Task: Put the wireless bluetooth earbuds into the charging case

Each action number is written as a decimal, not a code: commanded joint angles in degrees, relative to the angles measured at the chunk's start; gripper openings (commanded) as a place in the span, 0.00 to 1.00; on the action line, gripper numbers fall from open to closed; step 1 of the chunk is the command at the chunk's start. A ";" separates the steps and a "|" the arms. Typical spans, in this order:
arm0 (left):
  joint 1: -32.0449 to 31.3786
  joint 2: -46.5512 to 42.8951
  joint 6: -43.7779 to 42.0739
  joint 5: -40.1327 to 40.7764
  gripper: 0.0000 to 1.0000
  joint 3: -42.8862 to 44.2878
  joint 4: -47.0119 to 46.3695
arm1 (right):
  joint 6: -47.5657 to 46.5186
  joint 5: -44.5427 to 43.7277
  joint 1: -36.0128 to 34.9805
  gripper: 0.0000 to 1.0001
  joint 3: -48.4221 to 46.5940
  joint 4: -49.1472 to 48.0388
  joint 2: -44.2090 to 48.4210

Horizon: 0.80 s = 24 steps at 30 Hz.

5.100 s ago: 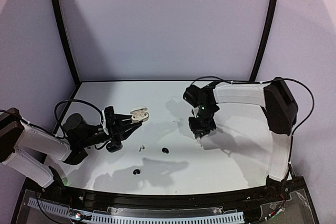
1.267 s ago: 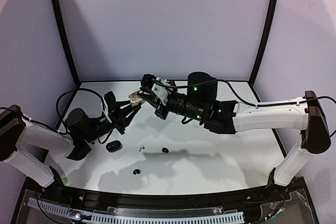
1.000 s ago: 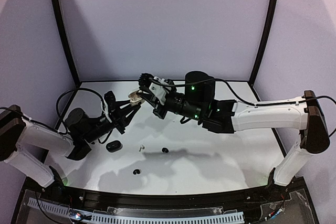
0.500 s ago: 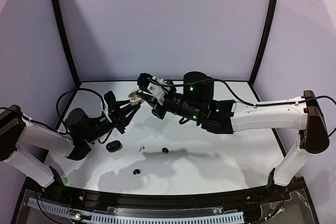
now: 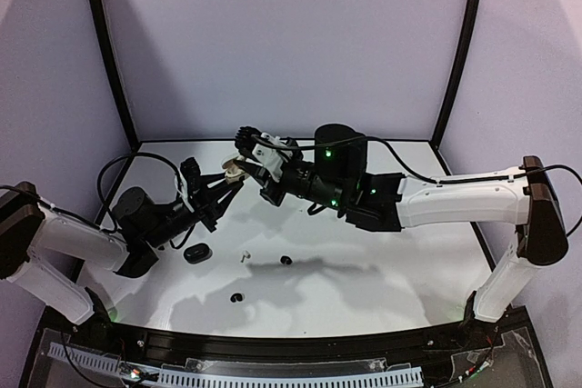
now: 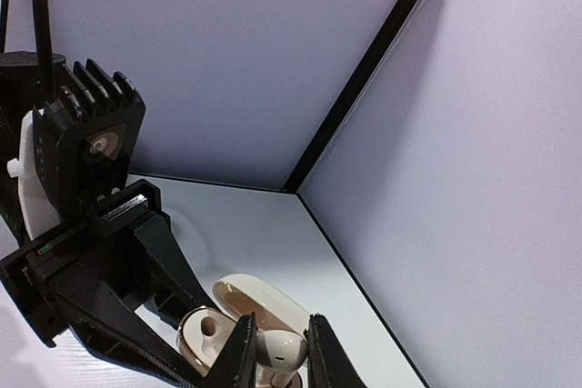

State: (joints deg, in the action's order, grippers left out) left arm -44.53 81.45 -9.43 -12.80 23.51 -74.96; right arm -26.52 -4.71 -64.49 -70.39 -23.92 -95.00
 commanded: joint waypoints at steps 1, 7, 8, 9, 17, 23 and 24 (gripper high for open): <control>-0.27 -0.59 0.82 -0.50 0.01 0.13 -9.34 | 0.15 -1.27 -0.26 0.18 -0.89 1.03 -1.10; -0.28 -0.60 0.92 0.12 0.01 0.16 -9.26 | 0.39 -2.04 -0.27 0.19 -0.13 1.69 -0.41; -0.29 -0.59 0.96 0.18 0.01 0.24 -9.25 | 0.41 -2.08 -0.28 0.19 -0.06 1.73 -0.31; -0.26 -0.56 1.01 0.17 0.01 0.30 -9.27 | 0.40 -2.18 -0.28 0.19 0.07 1.69 -0.07; -0.28 -0.52 1.00 -0.35 0.01 0.35 -9.21 | -0.23 -2.40 -0.26 0.21 -0.27 0.88 -0.42; -0.23 -0.65 1.03 -0.80 0.01 0.26 -9.15 | -0.24 -2.48 -0.26 0.22 -0.51 0.75 -0.44; -0.28 -0.65 1.01 -0.81 0.01 0.20 -9.15 | -0.21 -2.50 -0.24 0.22 -0.53 0.80 -0.41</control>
State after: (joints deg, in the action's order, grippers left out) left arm -44.53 81.45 -8.78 -12.80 23.51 -75.02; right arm -26.57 -6.31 -64.49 -70.39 -22.68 -95.00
